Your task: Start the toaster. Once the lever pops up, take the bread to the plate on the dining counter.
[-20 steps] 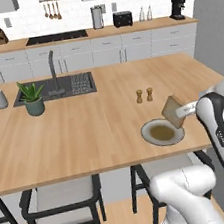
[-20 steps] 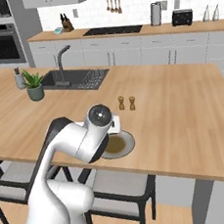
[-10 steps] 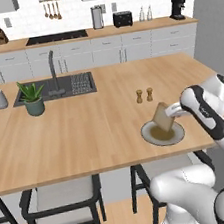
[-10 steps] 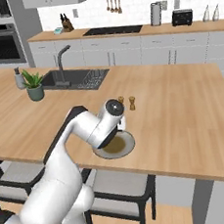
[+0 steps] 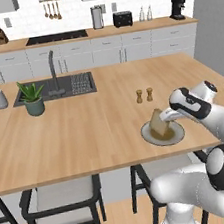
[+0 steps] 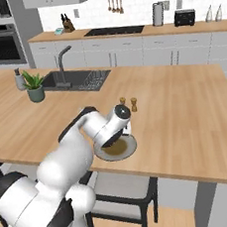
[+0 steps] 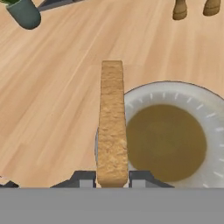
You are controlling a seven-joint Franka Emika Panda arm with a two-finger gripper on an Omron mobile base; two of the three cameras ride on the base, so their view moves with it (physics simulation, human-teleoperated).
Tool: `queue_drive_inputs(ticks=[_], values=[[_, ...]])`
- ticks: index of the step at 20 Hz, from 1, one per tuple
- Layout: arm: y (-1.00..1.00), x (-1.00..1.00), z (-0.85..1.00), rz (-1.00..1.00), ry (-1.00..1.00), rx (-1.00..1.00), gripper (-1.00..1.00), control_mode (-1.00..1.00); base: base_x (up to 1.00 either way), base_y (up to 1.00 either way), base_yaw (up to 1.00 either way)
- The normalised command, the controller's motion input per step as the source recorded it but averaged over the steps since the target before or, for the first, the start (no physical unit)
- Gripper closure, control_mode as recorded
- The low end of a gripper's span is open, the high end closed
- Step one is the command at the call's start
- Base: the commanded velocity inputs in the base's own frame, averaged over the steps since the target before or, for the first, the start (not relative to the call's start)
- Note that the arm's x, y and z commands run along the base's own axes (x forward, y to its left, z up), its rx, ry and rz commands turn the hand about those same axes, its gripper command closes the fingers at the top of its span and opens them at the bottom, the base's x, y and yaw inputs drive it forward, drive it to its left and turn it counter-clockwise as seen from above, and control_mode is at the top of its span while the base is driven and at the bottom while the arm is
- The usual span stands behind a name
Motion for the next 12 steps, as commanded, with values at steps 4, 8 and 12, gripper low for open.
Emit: queue_drive_inputs(ticks=[4,8,12], values=[[0.0,0.25,-0.42,0.0,0.0,0.0,1.0,-1.0,0.0,0.0,0.0],[0.0,0.09,-0.28,0.0,0.0,0.0,1.0,-1.0,0.0,0.0,0.0],[-0.03,0.27,-0.33,0.0,0.0,0.0,1.0,-1.0,0.0,0.0,0.0]])
